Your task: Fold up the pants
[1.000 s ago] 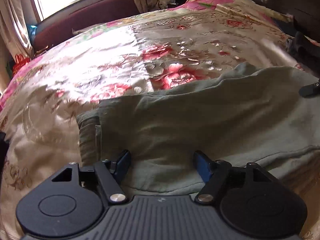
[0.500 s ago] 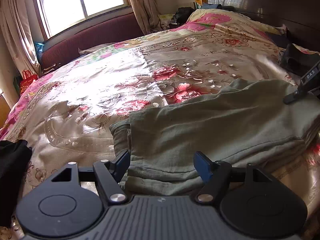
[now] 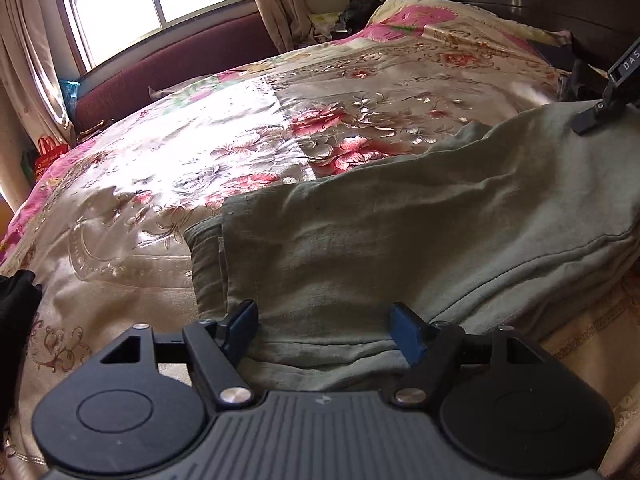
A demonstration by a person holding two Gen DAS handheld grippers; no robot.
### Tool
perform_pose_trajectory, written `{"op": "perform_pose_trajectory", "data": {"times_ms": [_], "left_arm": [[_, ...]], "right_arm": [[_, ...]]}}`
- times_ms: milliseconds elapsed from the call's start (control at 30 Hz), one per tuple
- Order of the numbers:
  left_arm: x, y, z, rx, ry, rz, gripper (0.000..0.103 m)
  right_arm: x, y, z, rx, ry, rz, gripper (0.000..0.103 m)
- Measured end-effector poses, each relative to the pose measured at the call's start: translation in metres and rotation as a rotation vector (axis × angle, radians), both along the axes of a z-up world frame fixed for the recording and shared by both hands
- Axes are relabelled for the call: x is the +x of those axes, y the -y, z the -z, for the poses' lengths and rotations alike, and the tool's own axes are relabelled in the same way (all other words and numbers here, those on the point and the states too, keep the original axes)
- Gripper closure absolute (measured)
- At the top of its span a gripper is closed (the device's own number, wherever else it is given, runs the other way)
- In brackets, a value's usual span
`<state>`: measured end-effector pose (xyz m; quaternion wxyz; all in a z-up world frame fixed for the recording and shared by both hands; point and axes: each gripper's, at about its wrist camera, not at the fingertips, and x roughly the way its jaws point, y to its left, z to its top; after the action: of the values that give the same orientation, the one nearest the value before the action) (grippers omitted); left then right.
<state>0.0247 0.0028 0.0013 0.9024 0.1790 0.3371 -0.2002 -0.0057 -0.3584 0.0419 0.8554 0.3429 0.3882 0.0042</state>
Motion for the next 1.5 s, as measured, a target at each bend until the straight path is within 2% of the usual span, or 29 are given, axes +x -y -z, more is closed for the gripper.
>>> {"op": "perform_pose_trajectory", "data": {"times_ms": [200,333,400,567,700,800,933,1233,1400,1500], "left_arm": [[-0.004,-0.005,0.002,-0.052,0.020,-0.013,0.017],[-0.007,-0.011,0.000,-0.095,0.009,0.007,0.017],[-0.007,-0.016,-0.002,-0.124,-0.004,0.013,0.017],[-0.007,-0.030,-0.007,-0.196,-0.055,0.018,0.017],[-0.013,-0.041,-0.014,-0.236,-0.068,0.009,0.016],[-0.012,-0.047,-0.014,-0.258,-0.078,-0.004,0.016],[-0.009,-0.051,-0.015,-0.292,-0.100,-0.011,0.016],[-0.025,-0.064,-0.017,-0.280,-0.079,-0.045,0.016],[-0.014,-0.062,-0.007,-0.297,-0.158,-0.058,0.015],[-0.012,-0.070,-0.008,-0.345,-0.169,-0.064,0.015]], "right_arm": [[0.019,-0.061,-0.051,-0.115,0.072,-0.126,0.097],[0.038,-0.120,-0.066,-0.160,0.103,-0.243,0.097],[0.048,-0.153,-0.068,-0.184,0.110,-0.308,0.097],[0.068,-0.253,-0.049,-0.350,0.078,-0.521,0.097],[0.078,-0.294,-0.025,-0.383,0.021,-0.599,0.097],[0.081,-0.306,-0.018,-0.387,-0.004,-0.604,0.097],[0.087,-0.304,-0.020,-0.337,-0.030,-0.547,0.095],[0.086,-0.323,-0.031,-0.290,0.015,-0.511,0.095],[0.084,-0.323,-0.045,-0.295,0.042,-0.477,0.095],[0.088,-0.330,-0.042,-0.299,0.019,-0.469,0.094]]}}
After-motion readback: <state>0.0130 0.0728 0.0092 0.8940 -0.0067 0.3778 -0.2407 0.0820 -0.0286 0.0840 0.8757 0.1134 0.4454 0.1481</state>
